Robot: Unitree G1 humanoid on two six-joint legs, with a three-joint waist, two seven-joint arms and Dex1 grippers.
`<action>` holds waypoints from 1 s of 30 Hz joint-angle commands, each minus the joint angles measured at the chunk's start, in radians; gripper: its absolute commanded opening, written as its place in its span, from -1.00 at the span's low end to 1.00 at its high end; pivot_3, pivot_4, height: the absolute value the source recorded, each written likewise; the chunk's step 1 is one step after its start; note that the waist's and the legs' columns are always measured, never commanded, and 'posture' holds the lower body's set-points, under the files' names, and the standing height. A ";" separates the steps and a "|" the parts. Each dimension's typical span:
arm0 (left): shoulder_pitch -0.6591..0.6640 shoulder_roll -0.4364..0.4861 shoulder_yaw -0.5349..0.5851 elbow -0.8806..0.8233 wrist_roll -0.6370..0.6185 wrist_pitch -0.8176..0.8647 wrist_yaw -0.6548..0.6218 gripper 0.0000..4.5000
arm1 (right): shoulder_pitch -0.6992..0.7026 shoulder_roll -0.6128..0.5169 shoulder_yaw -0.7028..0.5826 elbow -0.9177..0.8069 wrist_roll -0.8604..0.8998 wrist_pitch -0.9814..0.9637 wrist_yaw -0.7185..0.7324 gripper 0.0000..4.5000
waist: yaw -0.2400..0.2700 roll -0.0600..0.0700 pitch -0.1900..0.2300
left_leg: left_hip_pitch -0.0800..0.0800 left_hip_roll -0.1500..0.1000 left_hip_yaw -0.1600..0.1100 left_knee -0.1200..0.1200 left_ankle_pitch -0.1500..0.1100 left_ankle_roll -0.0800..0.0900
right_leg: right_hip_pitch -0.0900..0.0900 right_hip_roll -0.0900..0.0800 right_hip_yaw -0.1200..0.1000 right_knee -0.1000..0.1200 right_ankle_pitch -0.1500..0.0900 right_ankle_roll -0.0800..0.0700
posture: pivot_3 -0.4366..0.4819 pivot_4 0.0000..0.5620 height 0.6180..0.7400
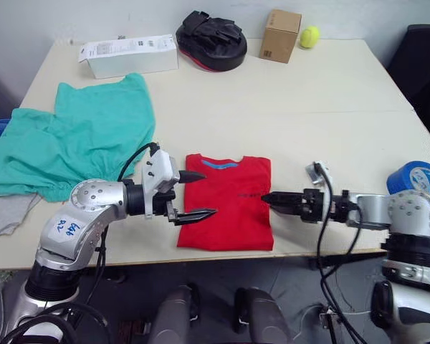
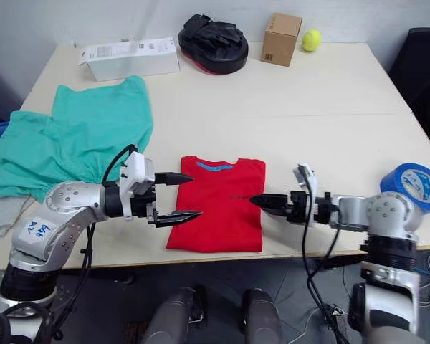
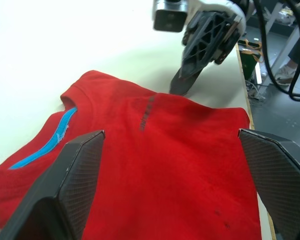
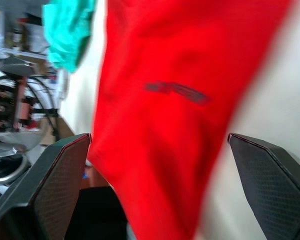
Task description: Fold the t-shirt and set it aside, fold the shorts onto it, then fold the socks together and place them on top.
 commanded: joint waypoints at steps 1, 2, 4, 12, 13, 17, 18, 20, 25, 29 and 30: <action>-0.025 0.009 0.009 -0.006 -0.008 -0.013 -0.003 0.99 | -0.003 0.061 0.059 0.013 -0.058 0.003 -0.038 1.00 | -0.001 0.000 0.000 | 0.000 0.000 0.000 0.000 0.000 0.000 | 0.000 0.000 0.000 0.000 0.000 0.000 | -0.05 -0.47 1.00; -0.028 0.010 0.008 -0.007 -0.007 -0.012 -0.002 0.99 | -0.008 0.076 0.070 0.026 -0.080 -0.012 -0.043 1.00 | -0.001 -0.001 0.000 | 0.001 0.000 0.000 0.000 0.000 0.000 | 0.000 0.000 0.000 0.002 0.000 0.000 | -0.05 -0.47 1.00; -0.032 0.010 0.008 -0.006 -0.005 -0.012 0.000 0.99 | -0.015 0.091 0.084 0.048 -0.117 -0.037 -0.045 1.00 | -0.001 -0.002 -0.001 | 0.003 0.000 0.001 0.000 -0.001 -0.001 | 0.000 0.000 0.001 0.004 0.000 0.000 | -0.05 -0.47 1.00; -0.027 0.017 0.012 -0.009 0.002 -0.015 0.006 1.00 | -0.038 0.086 0.105 0.074 -0.166 -0.069 -0.010 0.41 | 0.000 -0.004 -0.003 | 0.009 0.002 0.002 -0.002 -0.003 -0.008 | 0.003 0.001 0.004 0.005 0.000 -0.001 | -0.05 -0.47 1.00; -0.025 0.018 0.011 -0.010 0.003 -0.016 0.006 1.00 | -0.040 0.082 0.108 0.070 -0.168 -0.067 -0.003 0.29 | 0.000 -0.004 -0.003 | 0.009 0.002 0.002 -0.002 -0.004 -0.008 | 0.002 0.001 0.005 0.005 0.000 -0.001 | -0.05 -0.47 1.00; -0.020 0.013 0.006 -0.012 0.007 -0.018 0.008 1.00 | -0.041 0.047 0.125 0.052 -0.180 -0.072 0.035 -0.30 | 0.000 -0.004 -0.003 | 0.009 0.002 0.003 -0.005 -0.003 -0.009 | 0.001 0.001 0.005 0.005 0.000 -0.001 | -0.05 -0.47 1.00; -0.020 0.010 0.004 -0.012 0.007 -0.018 0.010 1.00 | -0.042 0.031 0.130 0.046 -0.185 -0.075 0.048 -0.45 | 0.002 -0.003 -0.003 | 0.009 0.002 0.003 -0.005 -0.003 -0.009 | 0.000 0.001 0.005 0.005 0.000 -0.001 | -0.05 -0.47 1.00; -0.019 0.006 0.000 -0.015 0.008 -0.018 0.012 1.00 | -0.044 0.002 0.136 0.040 -0.193 -0.079 0.069 -0.75 | 0.002 -0.004 -0.003 | 0.009 0.002 0.002 -0.006 -0.002 -0.006 | 0.001 0.001 0.004 0.005 0.000 -0.001 | -0.05 -0.47 1.00; -0.013 -0.016 -0.019 -0.016 0.010 -0.024 0.021 1.00 | -0.032 -0.217 0.208 -0.050 -0.217 -0.141 0.220 -0.98 | 0.030 -0.001 -0.001 | 0.005 -0.001 0.003 -0.005 -0.003 -0.007 | 0.001 -0.001 0.004 -0.003 0.000 -0.001 | -0.05 -0.47 1.00; -0.013 -0.033 -0.029 -0.010 0.013 -0.035 0.026 1.00 | -0.040 -0.450 0.245 -0.067 -0.240 -0.201 0.389 -0.98 | 0.032 0.001 0.000 | -0.006 -0.003 0.002 -0.001 -0.004 -0.002 | -0.003 -0.003 0.003 -0.010 0.003 0.002 | -0.05 -0.47 1.00; -0.014 -0.037 -0.030 -0.007 0.015 -0.039 0.027 1.00 | -0.041 -0.501 0.257 -0.048 -0.260 -0.228 0.431 -0.98 | 0.032 0.001 0.000 | -0.006 -0.003 0.003 -0.001 -0.004 -0.002 | -0.002 -0.003 0.003 -0.011 0.003 0.003 | -0.05 -0.47 1.00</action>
